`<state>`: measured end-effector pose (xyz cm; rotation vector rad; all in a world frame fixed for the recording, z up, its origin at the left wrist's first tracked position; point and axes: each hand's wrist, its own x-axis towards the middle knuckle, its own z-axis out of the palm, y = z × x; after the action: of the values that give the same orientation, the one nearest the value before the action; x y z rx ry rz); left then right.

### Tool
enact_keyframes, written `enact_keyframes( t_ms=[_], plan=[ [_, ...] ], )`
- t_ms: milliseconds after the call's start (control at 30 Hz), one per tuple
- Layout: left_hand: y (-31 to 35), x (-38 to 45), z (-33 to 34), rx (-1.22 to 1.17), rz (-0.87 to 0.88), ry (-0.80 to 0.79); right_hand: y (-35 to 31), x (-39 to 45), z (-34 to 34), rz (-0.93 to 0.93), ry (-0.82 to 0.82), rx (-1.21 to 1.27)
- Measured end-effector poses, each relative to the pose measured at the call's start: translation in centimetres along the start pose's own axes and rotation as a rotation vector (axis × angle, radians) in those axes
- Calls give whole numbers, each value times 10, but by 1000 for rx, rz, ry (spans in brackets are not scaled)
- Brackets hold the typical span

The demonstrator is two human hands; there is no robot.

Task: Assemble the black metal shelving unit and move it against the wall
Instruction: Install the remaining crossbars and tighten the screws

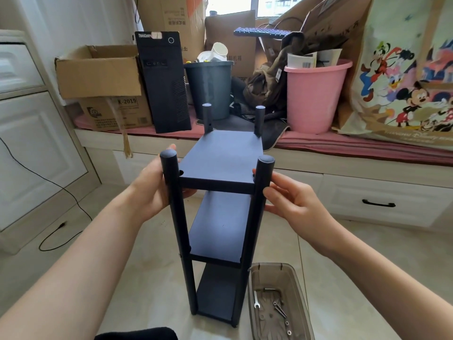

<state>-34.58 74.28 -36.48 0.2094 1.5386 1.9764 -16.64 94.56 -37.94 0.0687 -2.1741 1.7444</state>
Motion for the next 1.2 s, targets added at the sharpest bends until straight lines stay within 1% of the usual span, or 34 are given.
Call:
enact_keyframes(
  t_ms=[100, 200, 300, 633, 833, 1000, 1200],
  plan=[
    [12, 7, 5, -83, -157, -2, 1, 1, 0, -3, -10, -16],
    [19, 18, 11, 8, -194, 32, 4, 1, 0, -19, -5, -6],
    [16, 23, 13, 45, -197, 61, 8, 1, -4, -17, 10, -11],
    [12, 20, 13, 4, -151, 80, 10, 1, -5, -19, 10, -31],
    [11, 18, 15, -31, -133, 76, 15, 1, -6, 0, 39, -46],
    [11, 17, 14, -43, -127, 72, 17, 2, -8, 20, 54, -17],
    [9, 18, 13, -49, -117, 76, 18, 2, -6, -13, 75, 5]
  ],
)
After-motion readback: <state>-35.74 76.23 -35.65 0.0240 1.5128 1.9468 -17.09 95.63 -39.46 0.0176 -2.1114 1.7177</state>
